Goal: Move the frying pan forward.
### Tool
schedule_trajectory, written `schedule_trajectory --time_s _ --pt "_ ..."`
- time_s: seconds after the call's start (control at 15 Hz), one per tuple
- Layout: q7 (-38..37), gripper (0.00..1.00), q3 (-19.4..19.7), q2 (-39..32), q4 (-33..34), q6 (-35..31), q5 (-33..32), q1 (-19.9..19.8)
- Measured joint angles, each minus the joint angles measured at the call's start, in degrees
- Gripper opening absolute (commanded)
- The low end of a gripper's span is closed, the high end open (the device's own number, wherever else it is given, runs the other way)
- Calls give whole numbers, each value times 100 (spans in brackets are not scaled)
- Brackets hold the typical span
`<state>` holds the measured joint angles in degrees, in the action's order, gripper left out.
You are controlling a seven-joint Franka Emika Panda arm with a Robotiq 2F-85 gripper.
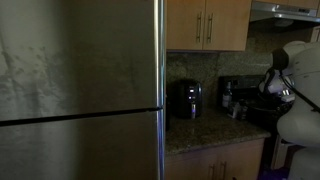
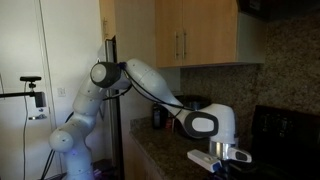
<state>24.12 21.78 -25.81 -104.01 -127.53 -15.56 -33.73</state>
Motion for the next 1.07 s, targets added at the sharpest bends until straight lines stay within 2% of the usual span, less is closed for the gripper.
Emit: schedule_trajectory --time_s 0.4,0.73,1.07 --pt "295 2 67 533 20 1120 23 -153" --pt "319 2 45 778 -317 1180 -37 -89" --pt "-94 2 -9 1179 -989 1089 -272 333"
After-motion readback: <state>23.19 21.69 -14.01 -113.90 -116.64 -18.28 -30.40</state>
